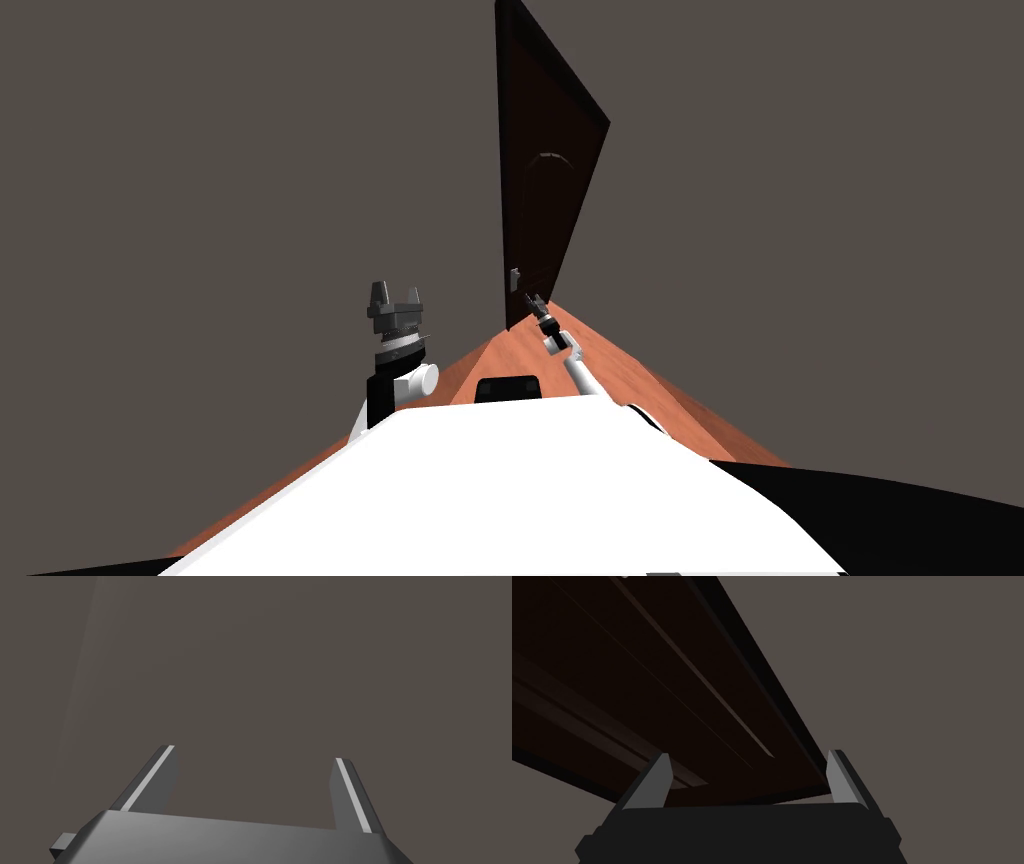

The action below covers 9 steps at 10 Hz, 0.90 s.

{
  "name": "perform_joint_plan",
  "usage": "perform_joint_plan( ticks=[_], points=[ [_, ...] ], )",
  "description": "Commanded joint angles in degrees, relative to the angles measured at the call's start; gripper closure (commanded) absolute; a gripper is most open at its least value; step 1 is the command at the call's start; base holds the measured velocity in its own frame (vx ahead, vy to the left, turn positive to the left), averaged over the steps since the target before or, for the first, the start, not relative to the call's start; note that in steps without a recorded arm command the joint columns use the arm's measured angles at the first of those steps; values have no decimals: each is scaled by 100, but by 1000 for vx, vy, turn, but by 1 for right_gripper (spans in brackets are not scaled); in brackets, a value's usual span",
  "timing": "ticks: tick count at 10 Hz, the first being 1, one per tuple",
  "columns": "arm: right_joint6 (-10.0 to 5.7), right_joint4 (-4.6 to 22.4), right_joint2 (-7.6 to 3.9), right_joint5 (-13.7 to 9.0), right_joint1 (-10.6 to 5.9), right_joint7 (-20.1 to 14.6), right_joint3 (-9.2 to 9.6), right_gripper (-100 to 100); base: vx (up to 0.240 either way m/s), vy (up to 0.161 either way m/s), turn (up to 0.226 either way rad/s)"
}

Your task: Pull the door open

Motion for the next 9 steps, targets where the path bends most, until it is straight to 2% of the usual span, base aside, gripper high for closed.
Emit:
perform_joint_plan(
  ticks=[1, 9],
  points=[
    [21, 209, -10, 43, -127, 154, 44, -100, 93, -60, 46],
    [71, 1148, -119, 218, -675, 777, 230, -100, 86, -58, 51]
  ],
)
